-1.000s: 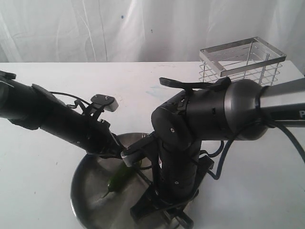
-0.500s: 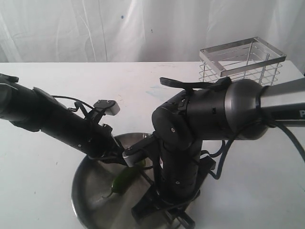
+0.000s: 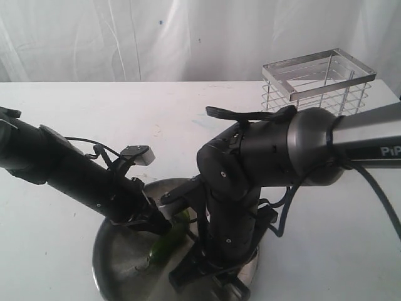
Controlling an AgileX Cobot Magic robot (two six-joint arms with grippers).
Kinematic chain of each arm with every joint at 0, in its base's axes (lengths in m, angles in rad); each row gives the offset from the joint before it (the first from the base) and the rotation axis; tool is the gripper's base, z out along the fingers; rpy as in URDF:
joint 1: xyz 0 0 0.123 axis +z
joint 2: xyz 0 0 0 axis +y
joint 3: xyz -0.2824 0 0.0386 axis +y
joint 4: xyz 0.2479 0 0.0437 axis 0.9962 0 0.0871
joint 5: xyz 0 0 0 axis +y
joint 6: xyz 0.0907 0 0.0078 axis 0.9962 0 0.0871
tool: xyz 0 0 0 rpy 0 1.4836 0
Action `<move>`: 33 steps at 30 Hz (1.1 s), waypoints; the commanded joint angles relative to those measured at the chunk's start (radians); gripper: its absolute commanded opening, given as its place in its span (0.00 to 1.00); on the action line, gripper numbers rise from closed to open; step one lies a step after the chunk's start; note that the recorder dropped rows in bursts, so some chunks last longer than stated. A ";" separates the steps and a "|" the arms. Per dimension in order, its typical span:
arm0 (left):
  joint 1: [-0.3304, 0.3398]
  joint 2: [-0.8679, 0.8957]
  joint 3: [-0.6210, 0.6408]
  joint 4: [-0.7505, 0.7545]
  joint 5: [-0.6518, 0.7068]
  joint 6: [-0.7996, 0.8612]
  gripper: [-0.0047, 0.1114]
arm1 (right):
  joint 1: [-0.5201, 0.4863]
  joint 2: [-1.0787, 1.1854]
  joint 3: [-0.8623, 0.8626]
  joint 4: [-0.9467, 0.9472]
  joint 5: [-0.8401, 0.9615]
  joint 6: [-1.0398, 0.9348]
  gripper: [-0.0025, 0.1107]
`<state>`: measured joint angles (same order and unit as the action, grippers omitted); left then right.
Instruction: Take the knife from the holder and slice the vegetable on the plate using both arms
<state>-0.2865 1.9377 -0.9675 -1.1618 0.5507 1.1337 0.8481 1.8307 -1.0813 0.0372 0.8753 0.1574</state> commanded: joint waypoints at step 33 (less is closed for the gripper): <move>-0.004 -0.215 0.012 0.064 -0.117 -0.061 0.04 | -0.032 -0.088 -0.013 0.036 -0.138 0.064 0.02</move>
<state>-0.2887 1.7819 -0.9641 -1.1382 0.4434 1.1215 0.8189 1.7695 -1.1091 0.0360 0.7864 0.2179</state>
